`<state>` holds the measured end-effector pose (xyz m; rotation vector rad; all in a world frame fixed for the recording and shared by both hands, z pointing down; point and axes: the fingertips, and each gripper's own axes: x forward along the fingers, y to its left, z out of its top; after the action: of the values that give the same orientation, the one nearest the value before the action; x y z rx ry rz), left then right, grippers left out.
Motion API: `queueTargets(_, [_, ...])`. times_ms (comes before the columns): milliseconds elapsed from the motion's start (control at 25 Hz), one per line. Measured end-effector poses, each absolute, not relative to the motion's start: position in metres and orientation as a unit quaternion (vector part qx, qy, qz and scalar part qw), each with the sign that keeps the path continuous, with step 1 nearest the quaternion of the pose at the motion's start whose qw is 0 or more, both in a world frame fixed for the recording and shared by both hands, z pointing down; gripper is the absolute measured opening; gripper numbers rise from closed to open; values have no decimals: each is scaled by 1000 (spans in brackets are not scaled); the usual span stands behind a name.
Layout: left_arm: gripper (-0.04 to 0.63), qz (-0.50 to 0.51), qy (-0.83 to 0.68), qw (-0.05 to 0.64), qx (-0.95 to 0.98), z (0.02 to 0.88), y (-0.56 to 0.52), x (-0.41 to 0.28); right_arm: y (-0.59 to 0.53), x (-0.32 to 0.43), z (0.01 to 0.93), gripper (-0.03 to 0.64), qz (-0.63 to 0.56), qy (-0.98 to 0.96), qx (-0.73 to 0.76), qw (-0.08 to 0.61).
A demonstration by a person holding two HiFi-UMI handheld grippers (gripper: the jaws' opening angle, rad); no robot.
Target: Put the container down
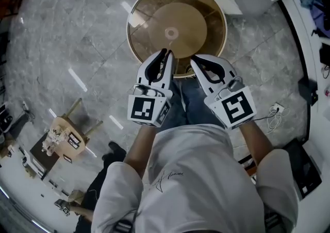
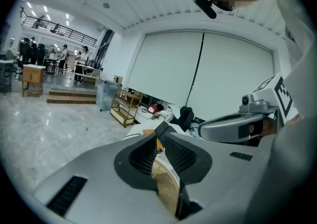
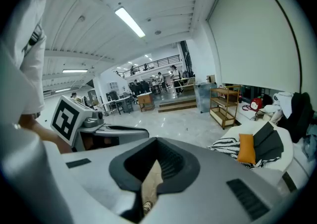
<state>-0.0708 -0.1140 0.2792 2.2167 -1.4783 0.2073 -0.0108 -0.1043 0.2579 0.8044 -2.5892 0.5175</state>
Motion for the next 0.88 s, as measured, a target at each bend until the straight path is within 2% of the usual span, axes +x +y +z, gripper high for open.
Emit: queueTargets(880, [51,17,-540,219,812,193,-82,-75,-84,1,195,15,157,-931,279,178])
